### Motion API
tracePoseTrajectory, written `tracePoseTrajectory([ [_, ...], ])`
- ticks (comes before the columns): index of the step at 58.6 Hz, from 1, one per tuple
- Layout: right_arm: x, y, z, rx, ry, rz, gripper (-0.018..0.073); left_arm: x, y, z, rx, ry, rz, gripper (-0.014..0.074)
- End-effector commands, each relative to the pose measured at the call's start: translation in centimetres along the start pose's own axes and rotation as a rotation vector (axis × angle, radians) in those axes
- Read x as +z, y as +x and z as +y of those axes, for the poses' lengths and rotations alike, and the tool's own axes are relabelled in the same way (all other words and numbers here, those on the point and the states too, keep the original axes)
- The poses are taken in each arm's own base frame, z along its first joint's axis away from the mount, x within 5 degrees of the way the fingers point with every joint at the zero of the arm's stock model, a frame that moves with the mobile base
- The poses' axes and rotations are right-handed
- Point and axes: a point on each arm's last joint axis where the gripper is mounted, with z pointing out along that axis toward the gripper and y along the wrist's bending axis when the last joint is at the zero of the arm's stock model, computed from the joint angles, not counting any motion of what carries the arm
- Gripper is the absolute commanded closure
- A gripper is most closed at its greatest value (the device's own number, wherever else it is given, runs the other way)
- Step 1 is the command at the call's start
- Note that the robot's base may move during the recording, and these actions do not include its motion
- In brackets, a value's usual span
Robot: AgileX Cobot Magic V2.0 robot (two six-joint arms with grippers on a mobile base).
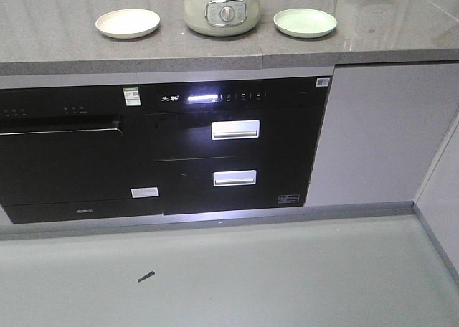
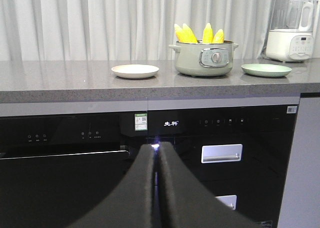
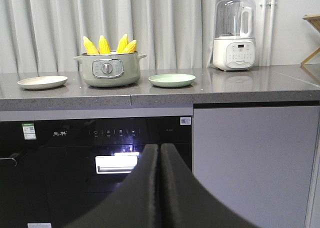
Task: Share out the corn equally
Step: 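Drive the base toward the counter with the pot and plates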
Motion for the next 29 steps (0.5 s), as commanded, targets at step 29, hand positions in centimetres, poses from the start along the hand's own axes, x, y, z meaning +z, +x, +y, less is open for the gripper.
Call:
tracePoseTrajectory([
  [29, -0.03, -0.24, 0.02, -0.019, 0.002, -0.072, 0.0561, 0.04, -1.30, -0.13, -0.005, 0.009, -0.077, 0.0603],
])
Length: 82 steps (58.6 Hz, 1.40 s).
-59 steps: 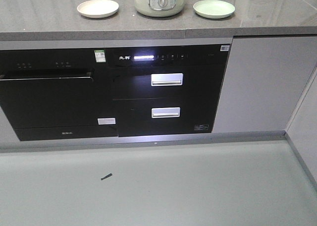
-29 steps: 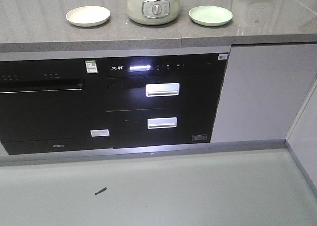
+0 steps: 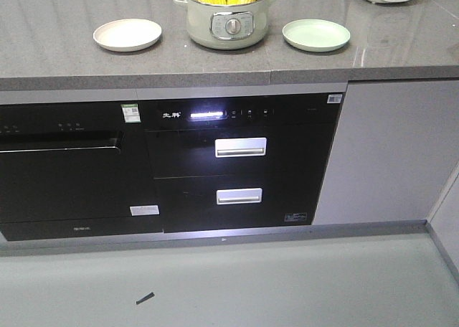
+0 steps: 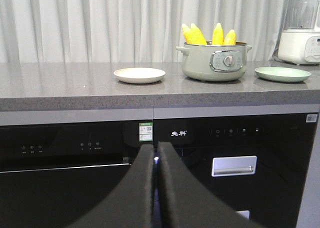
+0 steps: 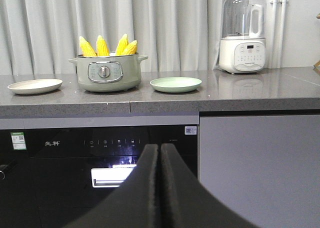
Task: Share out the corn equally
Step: 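Drive the base toward the counter with the pot and plates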
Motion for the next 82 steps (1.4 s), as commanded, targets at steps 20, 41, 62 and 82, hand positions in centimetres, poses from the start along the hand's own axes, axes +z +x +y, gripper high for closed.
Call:
tracePoseTrajectory([
  [20, -0.03, -0.24, 0.02, -0.019, 0.002, -0.072, 0.0561, 0.04, -1.30, -0.13, -0.005, 0.009, -0.077, 0.0603],
  [41, -0.03, -0.24, 0.02, -0.019, 0.002, -0.072, 0.0561, 0.04, -1.30, -0.13, -0.005, 0.009, -0.077, 0.0603],
  [62, -0.03, -0.24, 0.02, -0.019, 0.002, -0.072, 0.0561, 0.04, -1.30, -0.13, -0.005, 0.009, -0.077, 0.0603],
  [82, -0.03, -0.24, 0.02, -0.019, 0.002, -0.072, 0.0561, 0.04, -1.30, -0.13, -0.005, 0.009, -0.077, 0.0603],
])
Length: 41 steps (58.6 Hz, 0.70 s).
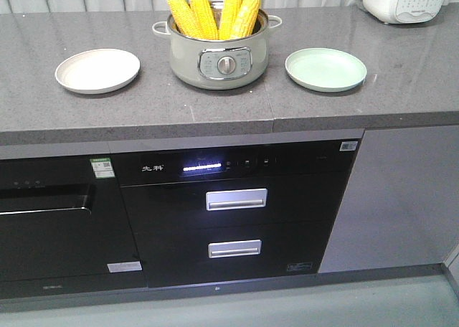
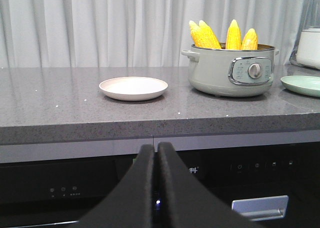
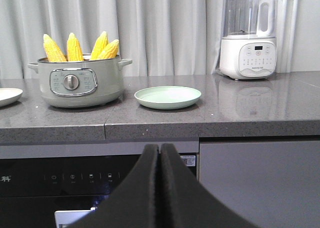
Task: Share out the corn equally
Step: 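Drive the base toward the counter with the pot and plates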
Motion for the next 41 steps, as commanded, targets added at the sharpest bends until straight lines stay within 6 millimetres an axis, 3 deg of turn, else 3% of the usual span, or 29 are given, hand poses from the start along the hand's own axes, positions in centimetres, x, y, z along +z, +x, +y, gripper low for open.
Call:
tracePoseTrajectory([
  [1, -0.03, -0.24, 0.02, -0.019, 0.002, -0.072, 0.0561, 0.04, -1.30, -0.13, -0.005, 0.009, -0.077, 0.0603],
  [41, -0.03, -0.24, 0.02, -0.019, 0.002, -0.072, 0.0561, 0.04, -1.30, -0.13, -0.005, 0.009, -0.077, 0.0603],
])
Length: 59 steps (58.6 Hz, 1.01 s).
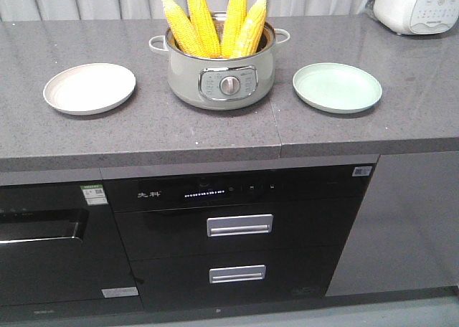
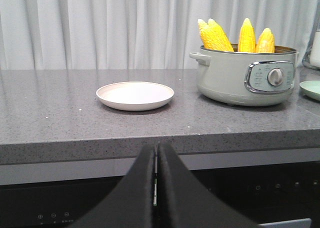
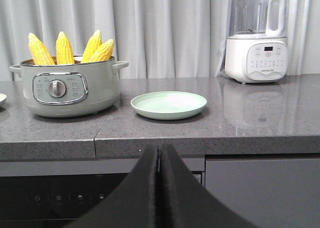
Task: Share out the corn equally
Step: 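Drive the base toward the counter with the pot and plates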
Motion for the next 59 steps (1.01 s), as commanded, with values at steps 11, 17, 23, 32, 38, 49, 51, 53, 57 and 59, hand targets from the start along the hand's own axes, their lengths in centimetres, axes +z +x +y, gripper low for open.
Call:
tracePoseTrajectory([
  [11, -0.03, -0.24, 0.02, -0.019, 0.002, -0.072, 0.0561, 0.04, -1.30, -0.13, -0.005, 0.009, -0.077, 0.0603],
  [17, -0.03, -0.24, 0.02, -0.019, 0.002, -0.072, 0.0561, 0.04, -1.30, -0.13, -0.005, 0.009, -0.077, 0.0603],
  [23, -0.03, -0.24, 0.02, -0.019, 0.002, -0.072, 0.0561, 0.04, -1.30, -0.13, -0.005, 0.009, -0.077, 0.0603],
  [32, -0.03, -0.24, 0.02, -0.019, 0.002, -0.072, 0.0561, 0.04, -1.30, -0.13, -0.005, 0.009, -0.077, 0.0603],
  [38, -0.03, -0.24, 0.02, -0.019, 0.002, -0.072, 0.0561, 0.04, -1.30, -0.13, -0.005, 0.009, -0.077, 0.0603],
  [49, -0.03, -0.24, 0.02, -0.019, 0.002, -0.072, 0.0561, 0.04, -1.30, -0.13, -0.005, 0.009, -0.077, 0.0603],
  [51, -0.03, -0.24, 0.02, -0.019, 0.002, -0.072, 0.0561, 0.04, -1.30, -0.13, -0.005, 0.009, -0.077, 0.0603],
  [53, -0.03, -0.24, 0.02, -0.019, 0.002, -0.072, 0.0561, 0.04, -1.30, -0.13, -0.005, 0.009, -0.077, 0.0603],
  [57, -0.03, -0.24, 0.02, -0.019, 0.002, -0.072, 0.0561, 0.04, -1.30, -0.13, -0.005, 0.009, -0.077, 0.0603],
  [59, -0.03, -0.24, 0.02, -0.019, 0.002, -0.072, 0.0561, 0.04, -1.30, -0.13, -0.005, 0.009, -0.077, 0.0603],
])
